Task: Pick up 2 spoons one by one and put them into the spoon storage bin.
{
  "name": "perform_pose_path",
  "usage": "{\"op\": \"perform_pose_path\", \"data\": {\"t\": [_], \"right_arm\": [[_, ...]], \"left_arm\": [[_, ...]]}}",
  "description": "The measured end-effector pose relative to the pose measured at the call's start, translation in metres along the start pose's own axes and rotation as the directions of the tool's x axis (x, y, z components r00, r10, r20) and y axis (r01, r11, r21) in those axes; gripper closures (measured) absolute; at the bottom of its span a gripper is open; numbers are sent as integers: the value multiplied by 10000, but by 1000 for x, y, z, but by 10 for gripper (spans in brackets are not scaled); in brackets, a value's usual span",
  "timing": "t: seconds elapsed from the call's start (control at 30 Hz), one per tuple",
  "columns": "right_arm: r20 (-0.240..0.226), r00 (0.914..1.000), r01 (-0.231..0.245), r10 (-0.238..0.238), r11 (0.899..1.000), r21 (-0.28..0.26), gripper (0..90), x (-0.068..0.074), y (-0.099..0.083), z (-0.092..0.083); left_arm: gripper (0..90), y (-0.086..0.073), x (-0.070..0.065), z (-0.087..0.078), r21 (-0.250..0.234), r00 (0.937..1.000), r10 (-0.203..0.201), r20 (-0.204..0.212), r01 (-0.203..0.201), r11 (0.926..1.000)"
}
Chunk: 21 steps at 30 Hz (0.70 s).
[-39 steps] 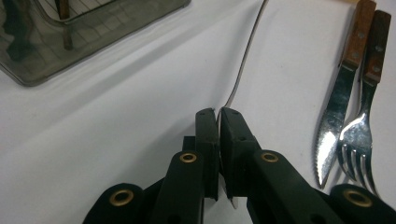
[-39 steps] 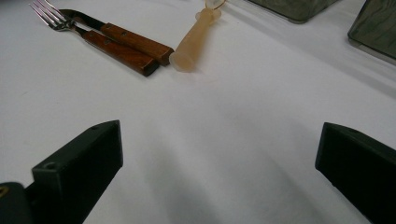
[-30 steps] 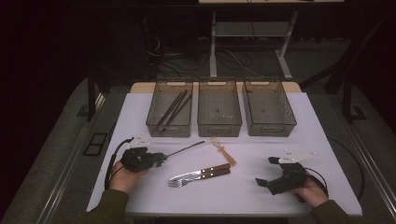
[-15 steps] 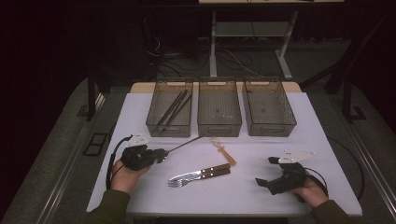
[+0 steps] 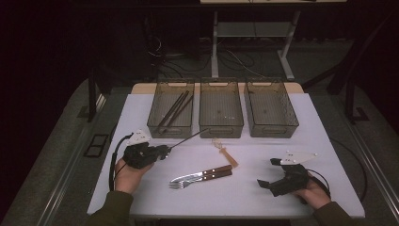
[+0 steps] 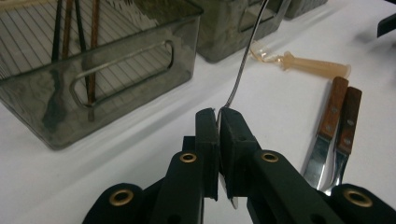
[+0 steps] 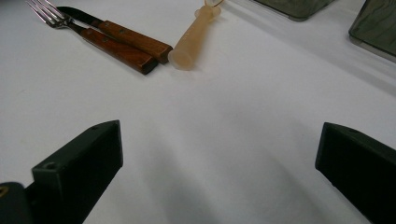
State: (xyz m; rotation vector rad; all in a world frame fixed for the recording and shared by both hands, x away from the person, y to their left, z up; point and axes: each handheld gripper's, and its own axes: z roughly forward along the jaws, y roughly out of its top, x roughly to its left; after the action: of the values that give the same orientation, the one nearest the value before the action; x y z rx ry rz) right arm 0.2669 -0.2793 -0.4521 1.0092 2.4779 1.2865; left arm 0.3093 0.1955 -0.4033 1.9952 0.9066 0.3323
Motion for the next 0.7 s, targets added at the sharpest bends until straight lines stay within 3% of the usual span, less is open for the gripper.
{"op": "perform_pose_path", "data": {"t": [0.7], "right_arm": [[-38, 10000, -14, 13, 10000, -66, 7, 0, 0, -2]], "left_arm": [[860, 22, -3, 13, -464, 10000, -74, 34, 75, 9989]]}}
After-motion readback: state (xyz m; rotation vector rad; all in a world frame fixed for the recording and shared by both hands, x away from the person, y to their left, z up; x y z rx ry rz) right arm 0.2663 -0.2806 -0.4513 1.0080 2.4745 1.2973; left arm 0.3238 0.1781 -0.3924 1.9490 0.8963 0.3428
